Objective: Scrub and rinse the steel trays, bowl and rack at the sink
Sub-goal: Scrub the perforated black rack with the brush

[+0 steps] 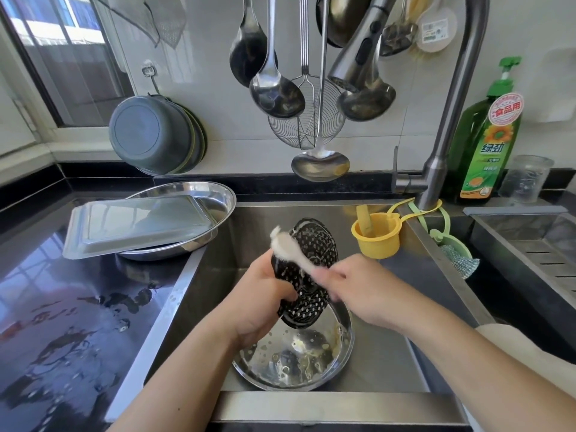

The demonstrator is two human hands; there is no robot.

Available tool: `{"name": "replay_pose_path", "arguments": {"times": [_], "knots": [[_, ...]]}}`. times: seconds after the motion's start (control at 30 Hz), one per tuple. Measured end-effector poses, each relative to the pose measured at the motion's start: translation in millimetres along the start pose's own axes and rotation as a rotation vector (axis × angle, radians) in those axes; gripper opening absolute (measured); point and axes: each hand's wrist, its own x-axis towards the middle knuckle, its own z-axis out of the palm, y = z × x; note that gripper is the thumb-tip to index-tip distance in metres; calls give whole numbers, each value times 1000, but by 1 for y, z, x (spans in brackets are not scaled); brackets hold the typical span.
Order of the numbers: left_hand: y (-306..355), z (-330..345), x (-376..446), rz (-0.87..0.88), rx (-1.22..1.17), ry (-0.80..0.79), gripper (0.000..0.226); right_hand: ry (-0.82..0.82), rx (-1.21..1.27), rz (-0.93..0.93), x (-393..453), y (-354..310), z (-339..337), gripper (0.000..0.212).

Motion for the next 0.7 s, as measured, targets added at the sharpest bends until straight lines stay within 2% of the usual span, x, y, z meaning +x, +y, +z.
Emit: {"name": "replay_pose_path", "arguments": {"times": [0.07,0.2,0.33,0.4,0.5,0.63,0.7], "knots": [[0,-4,0,-7,-42,34,54,-52,-16,-10,-2,-6,5,53],[2,2,0,0,-148,-11,64,157,-4,36,13,0,-6,61],[1,0,0,-14,-147,-17,60,-27,-32,-22,-2,-3,5,57],[2,-2,1,-15,-178,0,62,-10,-30,0,1,-3,3,58],[3,2,0,9,-186,-44,72,132,-14,9,8,2,-3,62],[5,0,-1,9,-189,-18,59,-7,-57,-47,1,-3,11,59],[5,-1,1,-1,-201,-3,59,33,-56,-5,6,-3,6,58]]}}
